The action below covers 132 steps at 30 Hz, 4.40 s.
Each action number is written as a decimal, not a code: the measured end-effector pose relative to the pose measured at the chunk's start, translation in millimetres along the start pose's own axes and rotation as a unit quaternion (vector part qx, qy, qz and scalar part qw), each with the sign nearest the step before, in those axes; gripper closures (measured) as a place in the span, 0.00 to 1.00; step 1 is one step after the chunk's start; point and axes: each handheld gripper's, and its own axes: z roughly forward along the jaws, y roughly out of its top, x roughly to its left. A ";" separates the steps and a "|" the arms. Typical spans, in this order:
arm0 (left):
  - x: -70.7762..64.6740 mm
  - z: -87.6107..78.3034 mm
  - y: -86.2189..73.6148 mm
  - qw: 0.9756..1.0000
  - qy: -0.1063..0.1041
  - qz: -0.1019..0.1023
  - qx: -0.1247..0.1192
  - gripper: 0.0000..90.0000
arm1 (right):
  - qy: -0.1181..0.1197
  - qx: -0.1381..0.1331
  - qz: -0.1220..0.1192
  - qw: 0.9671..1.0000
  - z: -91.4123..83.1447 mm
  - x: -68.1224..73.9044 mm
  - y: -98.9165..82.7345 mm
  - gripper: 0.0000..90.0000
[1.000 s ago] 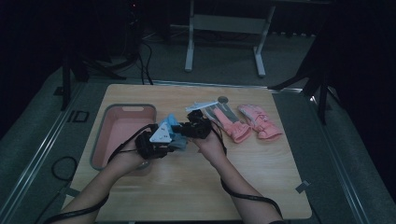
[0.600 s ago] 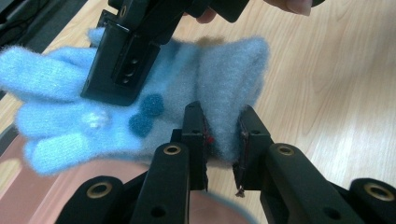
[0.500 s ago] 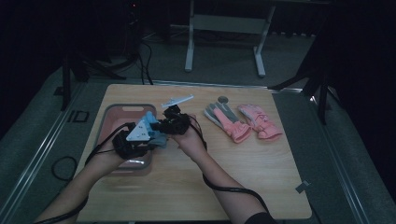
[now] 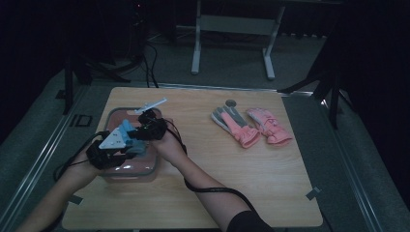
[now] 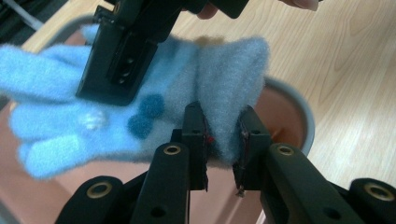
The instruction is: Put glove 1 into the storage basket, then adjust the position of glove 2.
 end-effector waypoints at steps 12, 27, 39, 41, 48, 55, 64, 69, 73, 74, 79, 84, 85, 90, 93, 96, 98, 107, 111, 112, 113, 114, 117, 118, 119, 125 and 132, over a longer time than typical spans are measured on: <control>11.2 32.8 -10.8 0.999 -0.014 -0.002 0.034 0.86 | -0.007 0.029 0.022 0.999 24.8 -20.7 -13.9 0.88; 32.4 71.3 -10.3 0.995 -0.034 -0.023 0.093 0.85 | -0.056 0.061 0.032 0.996 45.2 -38.7 -16.1 0.62; 35.4 63.8 -8.7 0.994 -0.017 -0.077 0.079 0.48 | -0.034 0.038 0.042 0.998 27.7 -39.6 -13.7 0.33; 36.5 58.6 -9.6 0.994 -0.015 -0.092 0.065 0.41 | -0.028 0.034 0.045 0.998 23.4 -38.8 -13.7 0.30; 32.8 47.1 -8.8 0.990 -0.017 -0.132 0.035 0.14 | -0.011 0.019 0.038 0.999 4.0 -35.6 -14.4 0.23; 21.9 35.4 1.9 0.989 -0.011 -0.142 -0.033 0.10 | -0.005 0.013 0.004 1.000 -21.8 -28.5 -16.8 0.20; -0.6 34.9 30.0 0.991 -0.029 -0.113 -0.059 0.10 | -0.008 0.017 -0.010 1.000 -49.2 -33.9 -34.2 0.16; -9.8 40.9 40.0 0.990 -0.045 -0.116 -0.062 0.10 | -0.020 0.019 -0.010 1.000 -61.4 -38.7 -43.8 0.16; -25.1 47.3 53.0 0.993 -0.042 -0.096 -0.062 0.10 | -0.034 0.016 -0.010 0.999 -76.8 -46.4 -55.0 0.16; -28.4 48.6 55.6 0.993 -0.041 -0.091 -0.062 0.10 | -0.039 0.021 -0.007 0.999 -80.3 -48.2 -57.0 0.16; -43.5 56.5 65.1 0.991 -0.057 -0.090 -0.074 0.10 | -0.043 0.025 0.006 0.999 -96.8 -54.6 -68.6 0.16; -55.1 64.3 72.4 0.990 -0.070 -0.093 -0.085 0.10 | -0.049 0.017 0.003 0.999 -113.9 -59.1 -80.1 0.15; -57.2 65.8 73.5 0.989 -0.072 -0.092 -0.085 0.10 | -0.046 0.014 0.007 0.999 -117.9 -60.6 -82.6 0.14; -67.7 72.7 76.5 0.989 -0.074 -0.087 -0.092 0.10 | -0.063 0.006 0.002 0.998 -138.6 -66.5 -97.2 0.12; -74.7 78.5 77.8 0.989 -0.084 -0.084 -0.092 0.10 | -0.070 0.005 0.004 0.997 -150.2 -73.7 -106.8 0.13; -84.2 86.2 79.4 0.988 -0.099 -0.078 -0.091 0.10 | -0.084 0.002 0.005 0.996 -162.8 -85.3 -118.3 0.17; -90.4 90.8 80.5 0.988 -0.105 -0.071 -0.089 0.10 | -0.090 0.000 0.012 0.996 -170.7 -93.6 -125.6 0.22; -113.4 109.4 79.1 0.986 -0.123 -0.059 -0.094 0.10 | -0.146 -0.008 0.000 0.989 -209.8 -129.0 -156.2 0.49; -123.1 120.3 74.0 0.984 -0.135 -0.062 -0.095 0.10 | -0.160 -0.010 0.014 0.987 -222.1 -143.4 -161.5 0.61; -125.4 122.9 72.3 0.984 -0.138 -0.063 -0.097 0.10 | -0.161 -0.010 0.021 0.987 -226.2 -148.6 -162.6 0.64; -130.6 128.2 68.5 0.983 -0.141 -0.062 -0.098 0.10 | -0.182 -0.009 0.026 0.983 -233.5 -157.9 -163.8 0.66; -133.4 130.6 66.4 0.983 -0.144 -0.060 -0.099 0.10 | -0.184 -0.012 0.028 0.982 -237.0 -162.9 -164.2 0.66; -142.2 136.7 59.3 0.983 -0.147 -0.055 -0.097 0.10 | -0.205 -0.020 0.044 0.978 -244.4 -178.4 -164.1 0.67; -143.7 138.5 56.9 0.982 -0.152 -0.060 -0.099 0.10 | -0.213 -0.024 0.049 0.976 -245.9 -183.2 -163.6 0.68; -145.2 140.2 54.6 0.979 -0.159 -0.068 -0.104 0.10 | -0.219 -0.028 0.055 0.974 -246.8 -187.4 -162.8 0.68; -145.5 146.9 43.7 0.981 -0.147 -0.073 -0.103 0.10 | -0.236 -0.020 0.063 0.970 -237.8 -211.8 -158.0 0.73; -144.9 148.1 37.7 0.980 -0.146 -0.084 -0.110 0.10 | -0.246 0.002 0.071 0.967 -215.7 -237.4 -154.2 0.70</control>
